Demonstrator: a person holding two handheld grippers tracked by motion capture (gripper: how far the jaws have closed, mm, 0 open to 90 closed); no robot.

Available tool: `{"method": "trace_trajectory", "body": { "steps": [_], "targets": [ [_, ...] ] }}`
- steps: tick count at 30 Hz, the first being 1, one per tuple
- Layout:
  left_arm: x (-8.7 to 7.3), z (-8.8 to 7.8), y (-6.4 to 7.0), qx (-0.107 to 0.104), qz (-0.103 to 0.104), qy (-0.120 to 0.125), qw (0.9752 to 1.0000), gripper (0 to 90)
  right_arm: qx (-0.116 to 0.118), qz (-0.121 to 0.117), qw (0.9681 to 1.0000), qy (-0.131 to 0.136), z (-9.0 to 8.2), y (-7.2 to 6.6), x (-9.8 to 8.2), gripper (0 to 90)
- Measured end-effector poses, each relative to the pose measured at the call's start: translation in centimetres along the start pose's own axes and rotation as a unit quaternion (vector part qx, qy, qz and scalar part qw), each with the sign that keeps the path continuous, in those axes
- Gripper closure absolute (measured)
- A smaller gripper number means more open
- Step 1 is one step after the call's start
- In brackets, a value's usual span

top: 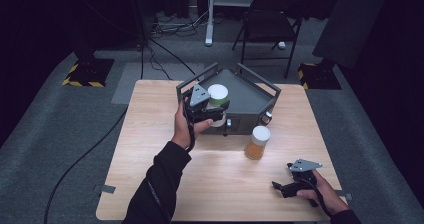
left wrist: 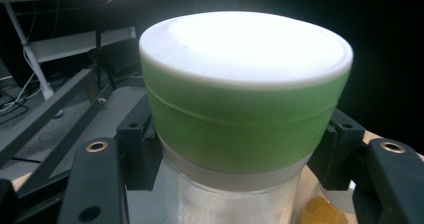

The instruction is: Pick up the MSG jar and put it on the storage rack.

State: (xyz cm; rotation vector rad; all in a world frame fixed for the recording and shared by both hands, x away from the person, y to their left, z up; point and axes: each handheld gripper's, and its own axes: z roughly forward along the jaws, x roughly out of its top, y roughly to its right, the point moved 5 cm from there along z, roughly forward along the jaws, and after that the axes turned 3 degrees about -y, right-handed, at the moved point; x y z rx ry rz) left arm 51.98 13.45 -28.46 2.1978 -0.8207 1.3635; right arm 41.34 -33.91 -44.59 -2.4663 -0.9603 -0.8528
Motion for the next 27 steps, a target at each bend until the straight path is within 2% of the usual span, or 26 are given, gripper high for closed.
{"method": "trace_trajectory", "body": {
  "steps": [15, 19, 27],
  "targets": [
    [1.4, 1.5, -1.4, 0.017, 0.001, -0.002, 0.9999, 34.4, 0.000, 0.000, 1.0000, 0.000, 0.0, 0.0, 0.0, 0.0],
    [1.8, 2.1, -1.9, 0.032, -0.001, -0.008, 0.9995, 34.4, 0.001, -0.001, 1.0000, 0.000, 0.0, 0.1, 0.0, 0.0],
    [2.3, 3.8, -3.0, 0.044, 0.004, -0.021, 0.9988, 34.4, 0.001, -0.001, 1.0000, 0.000, 0.0, 0.1, 0.0, 0.0]
  ]
}}
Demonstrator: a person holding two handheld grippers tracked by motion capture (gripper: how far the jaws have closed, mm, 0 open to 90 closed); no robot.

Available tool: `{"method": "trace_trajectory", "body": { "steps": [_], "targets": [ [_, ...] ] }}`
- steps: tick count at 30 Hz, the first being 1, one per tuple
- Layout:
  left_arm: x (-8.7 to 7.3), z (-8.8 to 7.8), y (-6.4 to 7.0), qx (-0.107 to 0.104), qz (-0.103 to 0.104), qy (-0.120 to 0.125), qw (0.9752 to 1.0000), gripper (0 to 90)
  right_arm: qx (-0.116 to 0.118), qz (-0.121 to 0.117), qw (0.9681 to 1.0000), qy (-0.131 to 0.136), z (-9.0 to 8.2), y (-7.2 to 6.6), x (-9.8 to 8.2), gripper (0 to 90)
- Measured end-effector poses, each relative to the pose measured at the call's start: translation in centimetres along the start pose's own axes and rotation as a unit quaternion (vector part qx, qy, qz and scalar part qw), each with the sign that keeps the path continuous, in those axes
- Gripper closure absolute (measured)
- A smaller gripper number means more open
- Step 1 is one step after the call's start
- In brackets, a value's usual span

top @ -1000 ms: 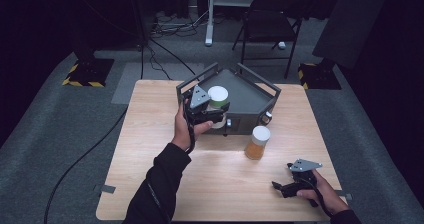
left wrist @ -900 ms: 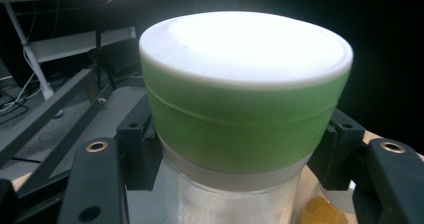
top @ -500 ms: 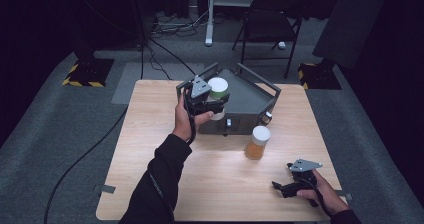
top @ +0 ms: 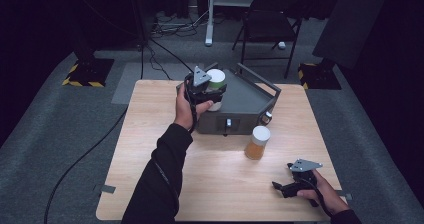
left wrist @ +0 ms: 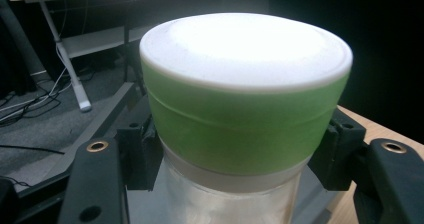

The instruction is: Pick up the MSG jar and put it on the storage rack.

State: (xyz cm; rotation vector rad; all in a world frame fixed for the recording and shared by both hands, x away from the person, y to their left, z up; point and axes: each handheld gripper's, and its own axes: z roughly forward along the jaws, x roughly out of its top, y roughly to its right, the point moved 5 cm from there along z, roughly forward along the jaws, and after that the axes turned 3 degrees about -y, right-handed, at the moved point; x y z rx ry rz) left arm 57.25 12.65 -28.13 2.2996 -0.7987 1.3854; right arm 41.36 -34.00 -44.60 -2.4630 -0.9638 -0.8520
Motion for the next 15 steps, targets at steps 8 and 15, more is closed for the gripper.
{"method": "trace_trajectory", "body": {
  "steps": [8, 15],
  "targets": [
    [0.3, 1.6, -0.2, 0.015, 0.002, -0.015, 0.9998, 34.3, 0.000, 0.000, 1.0000, 0.000, 0.0, 0.0, 0.0, 0.0],
    [0.3, 2.2, 0.0, 0.018, 0.008, -0.026, 0.9995, 34.2, 0.001, -0.001, 1.0000, 0.000, 0.0, 0.0, 0.0, 0.0]
  ]
}}
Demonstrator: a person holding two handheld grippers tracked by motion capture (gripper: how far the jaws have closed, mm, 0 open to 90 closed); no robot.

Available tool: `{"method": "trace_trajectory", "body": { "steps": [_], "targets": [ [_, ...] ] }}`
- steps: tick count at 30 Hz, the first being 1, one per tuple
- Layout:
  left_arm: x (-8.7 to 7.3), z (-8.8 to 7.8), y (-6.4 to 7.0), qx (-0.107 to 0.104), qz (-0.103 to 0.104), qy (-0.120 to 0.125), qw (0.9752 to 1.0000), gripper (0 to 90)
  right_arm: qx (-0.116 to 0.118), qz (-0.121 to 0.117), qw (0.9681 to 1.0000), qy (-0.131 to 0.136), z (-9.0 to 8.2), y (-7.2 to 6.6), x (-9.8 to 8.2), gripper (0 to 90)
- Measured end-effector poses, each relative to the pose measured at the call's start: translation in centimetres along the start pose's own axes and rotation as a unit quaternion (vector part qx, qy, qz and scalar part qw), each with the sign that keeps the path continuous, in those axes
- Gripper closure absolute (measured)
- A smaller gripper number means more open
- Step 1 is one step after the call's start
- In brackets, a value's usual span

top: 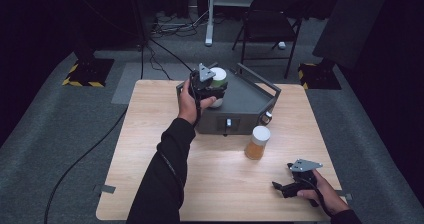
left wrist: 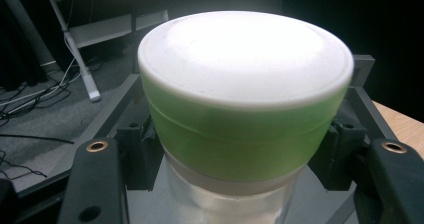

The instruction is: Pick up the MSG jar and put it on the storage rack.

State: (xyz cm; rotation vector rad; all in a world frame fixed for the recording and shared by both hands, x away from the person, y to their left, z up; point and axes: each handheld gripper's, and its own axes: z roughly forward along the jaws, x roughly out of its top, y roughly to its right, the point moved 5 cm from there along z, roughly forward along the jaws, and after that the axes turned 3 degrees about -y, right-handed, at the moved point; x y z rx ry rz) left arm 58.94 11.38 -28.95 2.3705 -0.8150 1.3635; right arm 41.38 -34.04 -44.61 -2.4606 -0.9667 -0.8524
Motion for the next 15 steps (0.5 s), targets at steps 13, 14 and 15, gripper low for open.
{"method": "trace_trajectory", "body": {
  "steps": [13, 14, 15],
  "targets": [
    [-0.74, 0.49, -0.01, 0.000, -0.004, -0.004, 1.0000, 34.1, 0.000, 0.000, 1.0000, 0.000, 0.00, 0.00, 0.00, 0.0],
    [-0.74, 0.49, -0.01, 0.000, -0.004, -0.004, 1.0000, 34.1, 0.000, 0.000, 1.0000, 0.000, 0.00, 0.00, 0.00, 0.0],
    [-0.76, 0.48, -0.02, 0.000, -0.005, -0.004, 1.0000, 34.1, 0.000, 0.000, 1.0000, 0.000, 0.00, 0.00, 0.00, 0.0]
  ]
}}
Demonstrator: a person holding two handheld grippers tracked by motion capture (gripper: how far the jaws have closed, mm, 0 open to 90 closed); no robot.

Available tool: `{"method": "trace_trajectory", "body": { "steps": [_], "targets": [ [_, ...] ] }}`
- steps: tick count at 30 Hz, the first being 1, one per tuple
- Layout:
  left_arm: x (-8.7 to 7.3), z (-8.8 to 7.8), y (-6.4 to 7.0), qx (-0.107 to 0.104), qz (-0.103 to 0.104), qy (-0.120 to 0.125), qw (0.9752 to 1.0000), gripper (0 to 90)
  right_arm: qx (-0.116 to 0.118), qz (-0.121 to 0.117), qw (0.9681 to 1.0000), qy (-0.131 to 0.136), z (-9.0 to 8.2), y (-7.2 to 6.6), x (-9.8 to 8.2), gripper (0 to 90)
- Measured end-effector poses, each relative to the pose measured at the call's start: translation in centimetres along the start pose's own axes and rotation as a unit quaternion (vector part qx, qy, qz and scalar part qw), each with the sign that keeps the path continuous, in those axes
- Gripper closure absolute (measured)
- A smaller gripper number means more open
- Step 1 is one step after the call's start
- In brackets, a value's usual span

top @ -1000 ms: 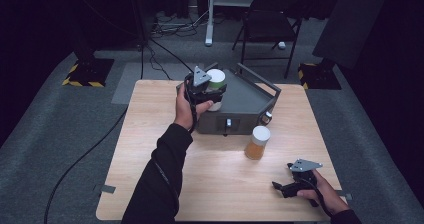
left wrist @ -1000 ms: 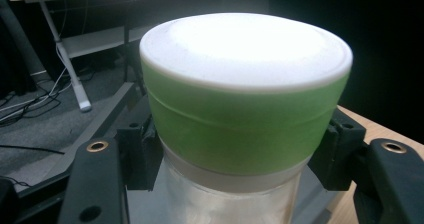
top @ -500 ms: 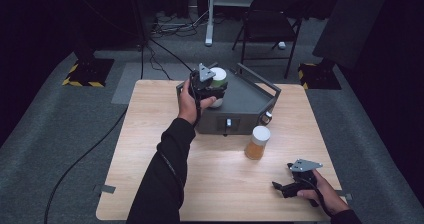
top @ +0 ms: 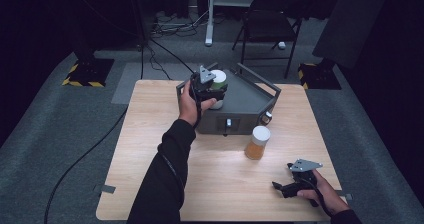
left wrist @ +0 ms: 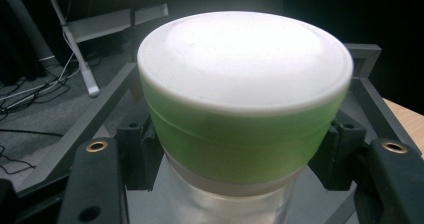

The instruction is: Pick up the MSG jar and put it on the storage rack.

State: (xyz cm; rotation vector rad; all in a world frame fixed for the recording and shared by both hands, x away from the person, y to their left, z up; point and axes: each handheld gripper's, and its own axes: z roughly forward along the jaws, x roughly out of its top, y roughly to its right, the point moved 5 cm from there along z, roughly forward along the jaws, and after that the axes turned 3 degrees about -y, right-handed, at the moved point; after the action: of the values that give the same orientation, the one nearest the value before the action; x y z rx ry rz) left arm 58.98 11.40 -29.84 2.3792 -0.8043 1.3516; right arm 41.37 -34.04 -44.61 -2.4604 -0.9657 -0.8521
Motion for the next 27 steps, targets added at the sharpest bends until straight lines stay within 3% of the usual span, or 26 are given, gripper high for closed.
{"method": "trace_trajectory", "body": {
  "steps": [18, 22, 24, 27],
  "targets": [
    [-0.93, 0.38, -0.70, -0.011, -0.012, 0.010, 0.9998, 33.5, 0.000, 0.000, 1.0000, 0.000, 0.00, -0.01, 0.00, 0.0],
    [-0.93, 0.42, -0.59, -0.005, -0.016, 0.015, 0.9997, 17.5, 0.000, 0.000, 1.0000, 0.000, 0.00, 0.00, 0.00, 0.0],
    [-0.95, 0.37, -0.26, 0.009, -0.014, 0.023, 0.9996, 7.0, 0.000, 0.000, 1.0000, 0.000, 0.00, 0.00, 0.00, 0.0],
    [-0.74, 0.12, -0.23, 0.009, -0.004, 0.025, 0.9996, 2.7, 0.000, 0.000, 1.0000, 0.000, 0.00, -0.01, 0.00, 0.0]
  ]
}}
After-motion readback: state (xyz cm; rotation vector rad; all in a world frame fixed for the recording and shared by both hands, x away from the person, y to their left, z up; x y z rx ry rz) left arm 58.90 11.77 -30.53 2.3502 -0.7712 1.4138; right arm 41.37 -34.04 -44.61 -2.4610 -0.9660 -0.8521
